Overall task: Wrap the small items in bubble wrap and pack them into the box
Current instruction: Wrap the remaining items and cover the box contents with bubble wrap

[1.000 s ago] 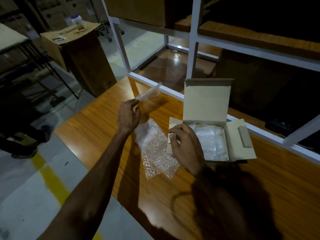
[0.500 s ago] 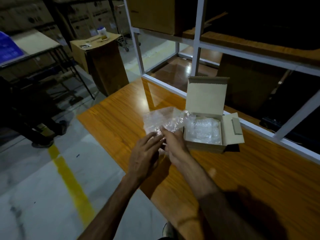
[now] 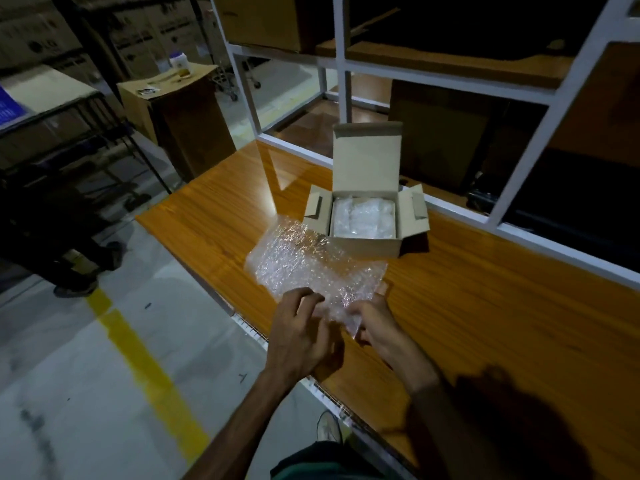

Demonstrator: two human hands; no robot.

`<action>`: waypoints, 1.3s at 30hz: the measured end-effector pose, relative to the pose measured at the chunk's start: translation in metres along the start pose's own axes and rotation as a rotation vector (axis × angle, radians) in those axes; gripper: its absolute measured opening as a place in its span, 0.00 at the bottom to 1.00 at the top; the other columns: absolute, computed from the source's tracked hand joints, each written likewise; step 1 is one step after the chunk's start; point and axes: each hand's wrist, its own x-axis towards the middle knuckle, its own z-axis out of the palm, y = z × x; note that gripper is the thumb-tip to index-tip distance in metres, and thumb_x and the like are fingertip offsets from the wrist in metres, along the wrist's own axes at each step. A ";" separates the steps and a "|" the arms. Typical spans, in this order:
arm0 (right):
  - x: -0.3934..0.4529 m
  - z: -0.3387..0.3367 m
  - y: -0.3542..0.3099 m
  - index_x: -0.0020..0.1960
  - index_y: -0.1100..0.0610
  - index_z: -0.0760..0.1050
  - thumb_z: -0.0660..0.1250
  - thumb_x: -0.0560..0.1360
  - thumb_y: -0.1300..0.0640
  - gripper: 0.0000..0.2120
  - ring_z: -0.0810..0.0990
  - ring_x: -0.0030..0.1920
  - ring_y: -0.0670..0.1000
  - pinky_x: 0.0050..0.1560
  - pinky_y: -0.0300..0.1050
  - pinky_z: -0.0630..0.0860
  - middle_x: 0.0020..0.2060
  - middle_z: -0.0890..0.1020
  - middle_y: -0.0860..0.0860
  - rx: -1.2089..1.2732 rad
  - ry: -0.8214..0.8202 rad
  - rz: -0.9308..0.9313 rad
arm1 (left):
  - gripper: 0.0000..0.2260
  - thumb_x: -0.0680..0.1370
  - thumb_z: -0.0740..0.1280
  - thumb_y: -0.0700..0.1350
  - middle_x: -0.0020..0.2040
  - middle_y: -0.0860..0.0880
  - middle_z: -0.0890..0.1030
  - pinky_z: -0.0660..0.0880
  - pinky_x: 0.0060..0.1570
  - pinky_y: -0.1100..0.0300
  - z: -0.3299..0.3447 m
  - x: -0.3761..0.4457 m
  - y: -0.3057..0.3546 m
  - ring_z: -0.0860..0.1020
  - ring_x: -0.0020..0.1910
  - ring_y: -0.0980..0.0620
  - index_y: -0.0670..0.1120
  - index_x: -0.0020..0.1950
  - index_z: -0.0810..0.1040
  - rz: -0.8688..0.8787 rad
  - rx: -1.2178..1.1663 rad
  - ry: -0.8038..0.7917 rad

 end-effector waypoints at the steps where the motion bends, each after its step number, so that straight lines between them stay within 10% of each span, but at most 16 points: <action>1: 0.000 -0.010 0.006 0.71 0.58 0.69 0.72 0.66 0.51 0.35 0.81 0.63 0.59 0.64 0.63 0.80 0.66 0.79 0.56 -0.016 0.003 0.009 | 0.17 0.78 0.69 0.46 0.63 0.41 0.79 0.76 0.59 0.51 0.007 -0.003 -0.002 0.76 0.61 0.44 0.39 0.64 0.80 -0.014 0.018 -0.046; 7: -0.009 -0.055 0.019 0.71 0.60 0.71 0.70 0.76 0.59 0.25 0.78 0.62 0.57 0.59 0.57 0.80 0.64 0.77 0.55 -0.046 0.102 0.012 | 0.25 0.78 0.72 0.47 0.73 0.40 0.73 0.76 0.67 0.45 0.038 -0.012 -0.009 0.72 0.70 0.43 0.42 0.74 0.73 0.007 0.156 -0.228; 14: -0.016 -0.092 0.017 0.58 0.57 0.79 0.67 0.79 0.61 0.08 0.75 0.34 0.50 0.29 0.44 0.68 0.40 0.81 0.55 -0.123 0.258 -0.024 | 0.26 0.81 0.57 0.55 0.78 0.43 0.70 0.64 0.77 0.35 0.045 0.018 -0.007 0.64 0.79 0.41 0.47 0.78 0.69 0.029 0.289 -0.389; 21: -0.006 -0.110 0.014 0.50 0.59 0.81 0.71 0.70 0.57 0.10 0.84 0.49 0.63 0.53 0.66 0.84 0.52 0.85 0.61 -0.053 0.337 -0.073 | 0.25 0.86 0.50 0.59 0.79 0.45 0.70 0.55 0.80 0.43 0.065 0.026 -0.013 0.63 0.80 0.44 0.49 0.79 0.68 0.036 0.270 -0.364; 27: -0.002 -0.107 -0.010 0.54 0.65 0.74 0.61 0.78 0.71 0.07 0.78 0.59 0.68 0.69 0.68 0.76 0.63 0.76 0.63 0.556 0.104 0.016 | 0.29 0.74 0.78 0.50 0.74 0.40 0.76 0.67 0.74 0.38 0.059 0.056 -0.033 0.72 0.75 0.39 0.44 0.73 0.76 0.007 0.232 -0.236; 30: 0.001 -0.110 -0.015 0.61 0.64 0.72 0.60 0.77 0.71 0.14 0.78 0.66 0.72 0.62 0.66 0.82 0.66 0.76 0.67 0.736 0.021 0.038 | 0.20 0.79 0.67 0.45 0.73 0.40 0.77 0.67 0.74 0.38 0.046 0.077 -0.052 0.73 0.74 0.39 0.42 0.71 0.78 0.012 0.238 -0.148; 34: 0.006 -0.116 -0.019 0.63 0.65 0.74 0.62 0.75 0.71 0.17 0.75 0.69 0.68 0.74 0.68 0.71 0.72 0.72 0.70 0.818 0.047 0.025 | 0.24 0.74 0.77 0.40 0.71 0.41 0.79 0.69 0.71 0.38 0.026 0.099 -0.076 0.74 0.72 0.40 0.43 0.70 0.79 -0.018 0.278 -0.083; 39: -0.006 -0.127 -0.025 0.73 0.62 0.71 0.62 0.74 0.67 0.26 0.78 0.67 0.72 0.62 0.71 0.80 0.70 0.76 0.68 0.918 0.009 -0.013 | 0.21 0.73 0.76 0.33 0.65 0.40 0.83 0.75 0.63 0.37 0.011 0.103 -0.091 0.79 0.66 0.38 0.41 0.66 0.81 -0.034 0.253 -0.008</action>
